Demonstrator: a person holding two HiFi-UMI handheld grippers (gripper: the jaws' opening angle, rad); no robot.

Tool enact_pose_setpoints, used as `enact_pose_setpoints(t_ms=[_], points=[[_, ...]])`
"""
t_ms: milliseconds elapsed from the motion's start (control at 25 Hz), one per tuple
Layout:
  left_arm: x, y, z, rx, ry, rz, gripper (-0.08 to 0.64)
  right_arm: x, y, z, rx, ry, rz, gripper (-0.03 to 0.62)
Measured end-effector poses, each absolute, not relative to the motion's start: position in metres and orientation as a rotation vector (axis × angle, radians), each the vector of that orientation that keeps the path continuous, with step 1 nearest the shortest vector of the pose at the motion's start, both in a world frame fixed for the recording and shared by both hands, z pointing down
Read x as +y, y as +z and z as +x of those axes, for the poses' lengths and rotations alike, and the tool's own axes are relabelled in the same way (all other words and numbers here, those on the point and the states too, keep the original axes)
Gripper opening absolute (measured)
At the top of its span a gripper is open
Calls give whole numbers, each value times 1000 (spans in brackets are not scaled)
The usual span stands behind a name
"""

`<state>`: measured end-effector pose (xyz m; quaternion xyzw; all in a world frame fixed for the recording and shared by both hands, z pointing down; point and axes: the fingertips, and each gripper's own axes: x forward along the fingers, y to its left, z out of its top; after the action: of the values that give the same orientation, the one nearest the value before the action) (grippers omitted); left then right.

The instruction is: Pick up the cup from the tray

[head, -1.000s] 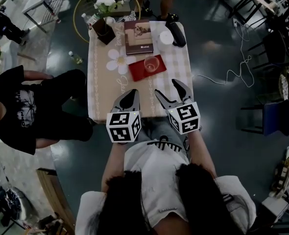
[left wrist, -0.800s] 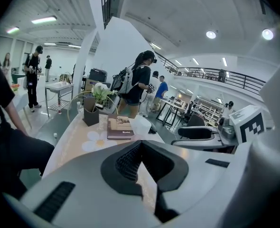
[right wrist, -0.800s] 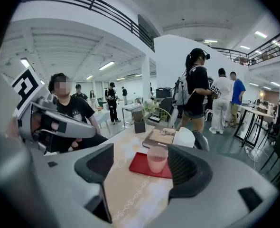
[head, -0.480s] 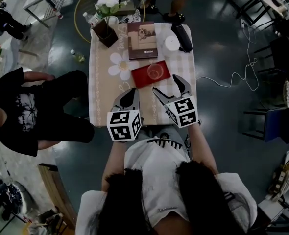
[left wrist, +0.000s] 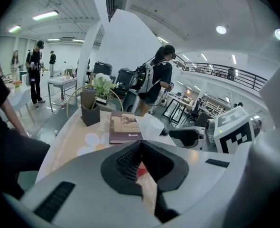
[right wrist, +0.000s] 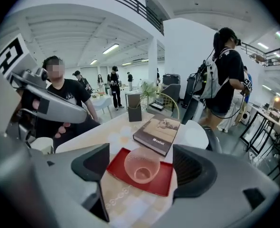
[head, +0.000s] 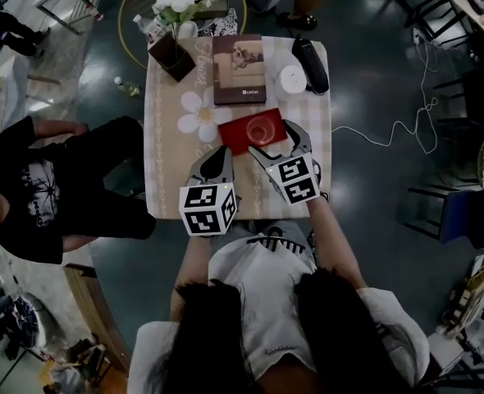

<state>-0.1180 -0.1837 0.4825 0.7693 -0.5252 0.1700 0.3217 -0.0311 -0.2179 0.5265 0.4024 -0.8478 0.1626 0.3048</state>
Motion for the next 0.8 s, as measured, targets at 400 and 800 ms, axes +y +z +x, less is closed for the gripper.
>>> enact_pose_setpoints(t_ms=[400,800], points=[[-200,508,-122,-1366,456,1921,8,-244,576,-40,-2161,452,971,411],[-214,523,-116,-1351,498,1913,6,-253,591,-55,-2164,479,907,422]])
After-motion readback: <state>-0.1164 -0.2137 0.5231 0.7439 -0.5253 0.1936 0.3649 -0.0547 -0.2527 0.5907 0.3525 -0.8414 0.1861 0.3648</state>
